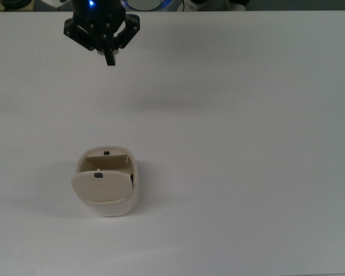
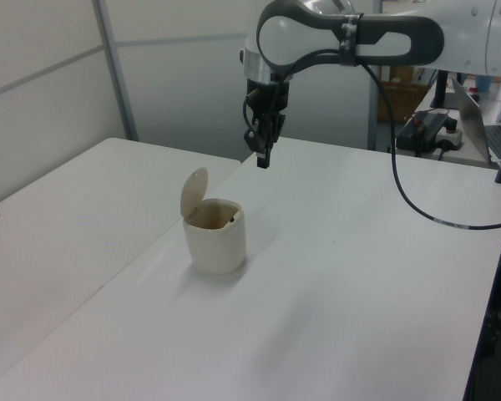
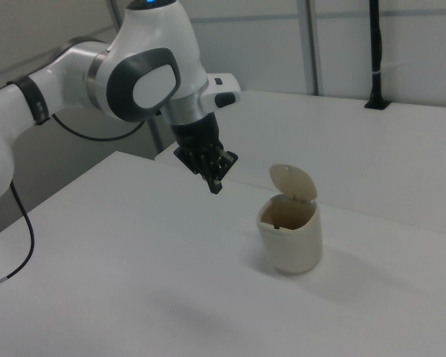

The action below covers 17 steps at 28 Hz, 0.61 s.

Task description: Open the trash can

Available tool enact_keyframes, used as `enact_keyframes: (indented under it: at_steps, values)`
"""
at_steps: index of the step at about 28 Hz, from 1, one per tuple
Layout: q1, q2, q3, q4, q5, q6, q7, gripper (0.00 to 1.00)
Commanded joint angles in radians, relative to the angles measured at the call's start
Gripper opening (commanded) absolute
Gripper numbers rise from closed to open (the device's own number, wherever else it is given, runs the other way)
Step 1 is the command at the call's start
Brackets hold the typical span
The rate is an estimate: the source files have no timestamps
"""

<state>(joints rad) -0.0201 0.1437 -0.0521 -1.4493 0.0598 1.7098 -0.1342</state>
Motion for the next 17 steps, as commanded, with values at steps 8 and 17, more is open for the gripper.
enact_keyframes:
  at_steps: [8, 17]
  values:
    - [0.008, -0.062, 0.0, -0.037, -0.018, -0.101, 0.024, 1.0]
    - [0.009, -0.056, 0.006, -0.039, -0.057, -0.101, 0.016, 1.0]
